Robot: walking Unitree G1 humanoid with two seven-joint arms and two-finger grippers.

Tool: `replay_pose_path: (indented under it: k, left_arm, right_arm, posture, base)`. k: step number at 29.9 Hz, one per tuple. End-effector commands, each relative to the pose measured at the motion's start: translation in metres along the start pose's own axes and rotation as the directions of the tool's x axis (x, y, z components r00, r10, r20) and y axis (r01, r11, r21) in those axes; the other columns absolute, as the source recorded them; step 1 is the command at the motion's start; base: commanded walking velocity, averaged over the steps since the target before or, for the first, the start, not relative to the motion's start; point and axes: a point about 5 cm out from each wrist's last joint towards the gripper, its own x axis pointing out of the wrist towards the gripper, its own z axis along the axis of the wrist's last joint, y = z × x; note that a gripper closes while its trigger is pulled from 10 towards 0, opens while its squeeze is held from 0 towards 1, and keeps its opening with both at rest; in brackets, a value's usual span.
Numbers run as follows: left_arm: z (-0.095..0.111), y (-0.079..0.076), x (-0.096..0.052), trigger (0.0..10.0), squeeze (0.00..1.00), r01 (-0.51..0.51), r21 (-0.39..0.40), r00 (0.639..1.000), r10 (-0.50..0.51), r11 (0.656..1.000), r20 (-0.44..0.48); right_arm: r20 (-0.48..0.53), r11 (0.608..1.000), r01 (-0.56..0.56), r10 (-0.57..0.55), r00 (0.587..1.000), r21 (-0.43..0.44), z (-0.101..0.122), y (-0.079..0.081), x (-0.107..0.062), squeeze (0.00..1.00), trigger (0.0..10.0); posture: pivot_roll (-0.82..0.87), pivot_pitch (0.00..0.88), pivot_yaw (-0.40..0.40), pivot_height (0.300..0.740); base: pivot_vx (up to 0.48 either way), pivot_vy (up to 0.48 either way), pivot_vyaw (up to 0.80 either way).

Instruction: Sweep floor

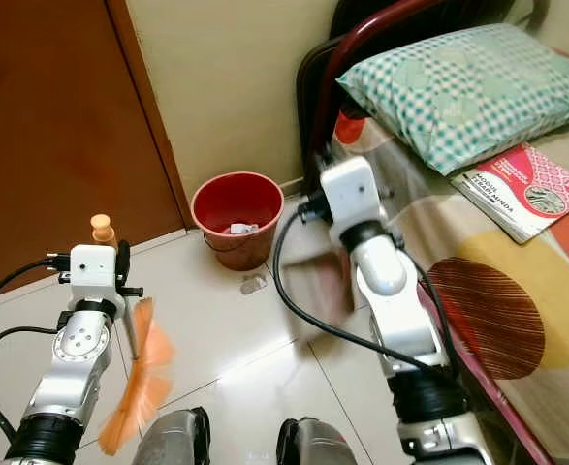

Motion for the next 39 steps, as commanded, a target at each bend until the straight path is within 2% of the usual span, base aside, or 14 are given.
replay_pose_path:
  k: [1,2,4,5,6,9,10,13,14,16,21,23,29,39]
  left_arm:
    - [-0.005,-0.006,-0.005,10.0,0.00,0.026,-0.045,0.999,-0.027,0.999,-0.023]
    - [-0.005,-0.006,-0.005,10.0,0.00,0.026,-0.045,0.999,-0.027,0.999,-0.023]
    - [-0.001,-0.009,-0.008,10.0,0.00,0.045,-0.074,0.999,-0.046,0.996,-0.008]
    - [-0.001,-0.009,-0.008,10.0,0.00,0.045,-0.074,0.999,-0.046,0.996,-0.008]
    - [-0.001,-0.010,-0.010,10.0,0.00,0.066,-0.070,0.998,-0.066,0.995,0.000]
    - [-0.001,-0.011,-0.011,10.0,0.00,0.073,-0.069,0.997,-0.074,0.995,-0.002]
    - [-0.002,-0.012,-0.013,10.0,0.00,0.088,-0.070,0.996,-0.088,0.994,0.001]
    - [-0.001,-0.013,-0.014,10.0,0.00,0.097,-0.068,0.995,-0.097,0.993,0.007]
    - [0.000,-0.013,-0.016,10.0,0.00,0.099,-0.069,0.995,-0.098,0.993,0.013]
    - [0.000,-0.014,-0.017,10.0,0.00,0.099,-0.070,0.995,-0.098,0.993,0.013]
    - [0.000,-0.016,-0.018,10.0,0.00,0.103,-0.074,0.995,-0.103,0.992,0.013]
    - [0.001,-0.016,-0.016,10.0,0.00,0.105,-0.074,0.994,-0.105,0.992,0.015]
    - [0.005,-0.014,-0.013,10.0,0.00,0.099,-0.085,0.995,-0.097,0.991,0.022]
    - [0.005,-0.016,-0.012,10.0,0.00,0.098,-0.095,0.995,-0.096,0.991,0.018]
  right_arm:
    - [-0.038,0.996,0.074,-0.071,0.997,0.057,-0.008,-0.011,-0.005,0.00,10.0]
    - [-0.038,0.996,0.074,-0.071,0.997,0.057,-0.008,-0.011,-0.005,0.00,10.0]
    - [-0.113,0.988,0.141,-0.134,0.985,0.058,-0.027,-0.015,-0.015,0.00,10.0]
    - [-0.113,0.988,0.141,-0.134,0.985,0.058,-0.027,-0.015,-0.015,0.00,10.0]
    - [-0.179,0.981,0.187,-0.174,0.968,0.058,-0.042,-0.018,-0.024,0.00,10.0]
    - [-0.202,0.976,0.207,-0.190,0.961,0.072,-0.047,-0.019,-0.028,0.00,10.0]
    - [-0.241,0.968,0.238,-0.213,0.947,0.079,-0.056,-0.021,-0.035,0.00,10.0]
    - [-0.253,0.964,0.248,-0.219,0.942,0.092,-0.059,-0.021,-0.038,0.00,10.0]
    - [-0.250,0.961,0.267,-0.243,0.937,0.067,-0.062,-0.024,-0.045,0.00,10.0]
    - [-0.244,0.963,0.265,-0.247,0.938,0.042,-0.063,-0.025,-0.046,0.00,10.0]
    - [-0.203,0.963,0.268,-0.268,0.942,-0.029,-0.059,-0.027,-0.046,0.00,10.0]
    - [-0.198,0.951,0.307,-0.305,0.932,-0.019,-0.057,-0.034,-0.042,0.00,10.0]
    - [-0.181,0.947,0.320,-0.317,0.931,-0.015,-0.054,-0.038,-0.035,0.00,10.0]
    - [-0.175,0.941,0.339,-0.333,0.927,0.007,-0.054,-0.038,-0.029,0.00,10.0]
  posture:
    - [-0.02,0.108,-0.038,0.740]
    - [-0.02,0.108,-0.038,0.740]
    - [-0.02,0.110,-0.036,0.740]
    - [-0.02,0.110,-0.036,0.740]
    - [-0.02,0.108,-0.037,0.740]
    - [-0.01,0.106,-0.038,0.740]
    - [-0.01,0.107,-0.039,0.740]
    - [-0.01,0.113,-0.039,0.740]
    - [-0.01,0.102,-0.040,0.740]
    - [-0.01,0.105,-0.038,0.740]
    - [-0.01,0.105,-0.038,0.740]
    - [-0.01,0.105,-0.038,0.740]
    - [-0.01,0.100,-0.034,0.740]
    - [-0.01,0.103,-0.029,0.740]
  base:
    - [0.000,0.000,0.00]
    - [0.000,0.000,0.00]
    - [0.000,0.000,0.00]
    - [0.000,0.000,0.00]
    - [0.000,0.000,0.00]
    - [0.000,0.000,0.00]
    - [0.000,0.000,0.00]
    - [0.000,0.000,0.00]
    - [0.296,0.000,0.00]
    - [0.294,0.000,0.00]
    - [0.295,0.000,0.32]
    - [0.341,0.000,0.80]
    - [0.372,0.000,0.79]
    - [0.363,0.000,0.00]
